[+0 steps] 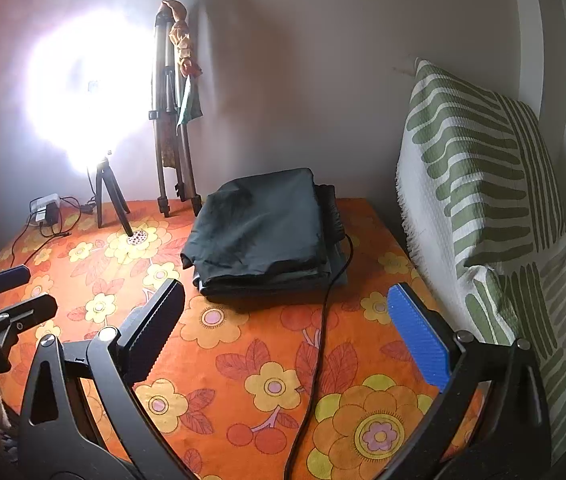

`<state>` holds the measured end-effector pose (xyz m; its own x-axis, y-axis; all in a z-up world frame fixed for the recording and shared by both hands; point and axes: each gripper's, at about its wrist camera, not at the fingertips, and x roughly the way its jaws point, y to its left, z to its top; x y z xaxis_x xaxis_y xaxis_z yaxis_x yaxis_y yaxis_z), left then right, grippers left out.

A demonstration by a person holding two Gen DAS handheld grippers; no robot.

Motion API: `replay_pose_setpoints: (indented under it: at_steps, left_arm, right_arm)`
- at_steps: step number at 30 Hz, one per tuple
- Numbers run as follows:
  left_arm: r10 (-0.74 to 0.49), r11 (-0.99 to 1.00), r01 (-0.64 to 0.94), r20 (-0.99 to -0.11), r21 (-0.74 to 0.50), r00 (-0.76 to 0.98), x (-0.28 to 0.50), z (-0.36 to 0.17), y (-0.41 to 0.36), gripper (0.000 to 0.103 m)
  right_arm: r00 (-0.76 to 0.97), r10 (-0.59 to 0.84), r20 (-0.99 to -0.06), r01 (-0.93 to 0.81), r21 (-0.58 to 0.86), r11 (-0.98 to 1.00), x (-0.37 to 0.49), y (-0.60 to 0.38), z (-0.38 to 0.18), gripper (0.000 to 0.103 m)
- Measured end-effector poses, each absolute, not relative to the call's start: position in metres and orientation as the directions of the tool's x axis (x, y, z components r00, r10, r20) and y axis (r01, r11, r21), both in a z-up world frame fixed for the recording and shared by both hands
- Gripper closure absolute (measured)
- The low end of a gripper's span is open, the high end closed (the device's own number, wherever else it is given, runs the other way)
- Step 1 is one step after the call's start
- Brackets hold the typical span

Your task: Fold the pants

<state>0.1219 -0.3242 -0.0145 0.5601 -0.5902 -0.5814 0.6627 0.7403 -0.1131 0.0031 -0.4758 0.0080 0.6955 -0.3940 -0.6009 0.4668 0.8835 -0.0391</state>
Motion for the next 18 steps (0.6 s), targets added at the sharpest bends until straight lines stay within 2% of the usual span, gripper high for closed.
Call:
replay_pose_setpoints:
  at_steps: [18]
  left_arm:
    - [-0.551, 0.769, 0.637, -0.569, -0.061, 0.611, 0.119, -0.017, -0.31, 0.02]
  right_arm:
    - [0.701, -0.375, -0.606, 0.441, -0.044, 0.896, 0.006, -0.468, 0.005, 0.0]
